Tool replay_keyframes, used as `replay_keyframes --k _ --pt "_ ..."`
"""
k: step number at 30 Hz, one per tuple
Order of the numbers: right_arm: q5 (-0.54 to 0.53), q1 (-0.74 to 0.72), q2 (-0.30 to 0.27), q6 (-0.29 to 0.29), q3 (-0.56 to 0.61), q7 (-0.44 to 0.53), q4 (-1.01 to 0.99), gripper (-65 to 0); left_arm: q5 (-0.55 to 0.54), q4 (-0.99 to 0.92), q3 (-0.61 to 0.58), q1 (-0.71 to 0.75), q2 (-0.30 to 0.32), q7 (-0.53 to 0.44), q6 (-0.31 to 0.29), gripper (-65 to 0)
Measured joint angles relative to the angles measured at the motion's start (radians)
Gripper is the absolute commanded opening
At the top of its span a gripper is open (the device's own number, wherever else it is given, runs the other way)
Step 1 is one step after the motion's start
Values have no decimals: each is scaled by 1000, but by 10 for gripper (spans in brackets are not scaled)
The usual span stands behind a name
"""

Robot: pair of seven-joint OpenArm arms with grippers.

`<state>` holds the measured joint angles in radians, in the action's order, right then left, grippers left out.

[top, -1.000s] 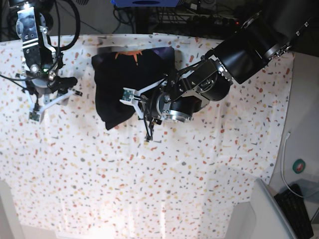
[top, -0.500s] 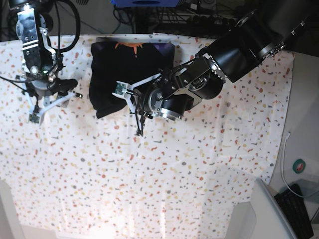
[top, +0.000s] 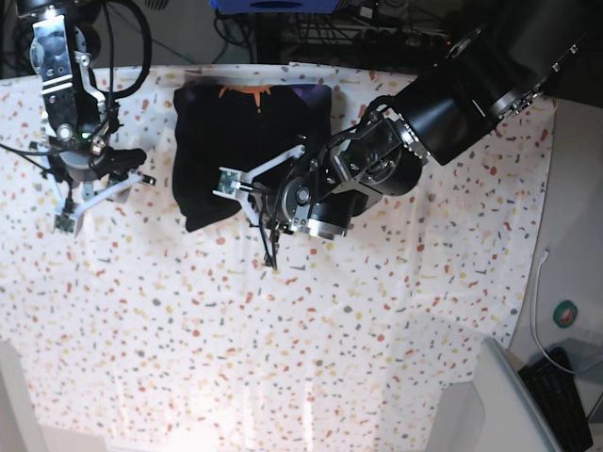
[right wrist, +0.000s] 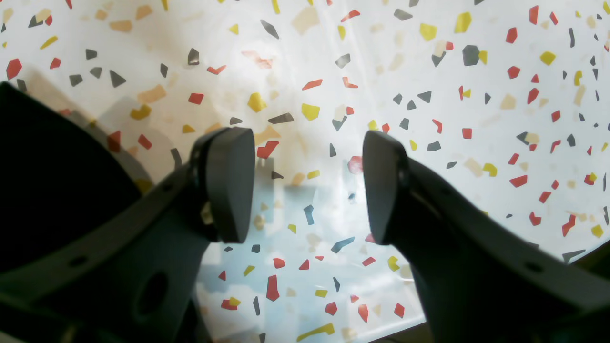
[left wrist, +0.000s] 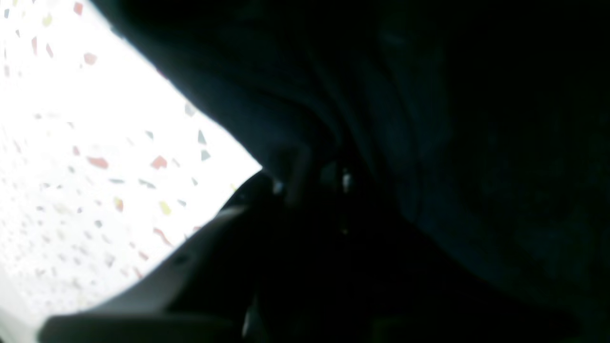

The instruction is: Layout the t-shirt on the table in an organized manner, then fold the t-shirt properly

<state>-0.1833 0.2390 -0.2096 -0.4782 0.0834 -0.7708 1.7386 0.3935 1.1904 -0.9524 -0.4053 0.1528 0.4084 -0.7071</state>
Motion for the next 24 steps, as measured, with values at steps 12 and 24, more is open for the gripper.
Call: replay_keyframes --k 12,24 --pt "0 0 0 0 0 0 0 -309 -227 48 6 -111 10 110 3 -117" --pt "0 89 0 -3 2 -1 163 -650 -508 478 448 107 54 319 23 -650"
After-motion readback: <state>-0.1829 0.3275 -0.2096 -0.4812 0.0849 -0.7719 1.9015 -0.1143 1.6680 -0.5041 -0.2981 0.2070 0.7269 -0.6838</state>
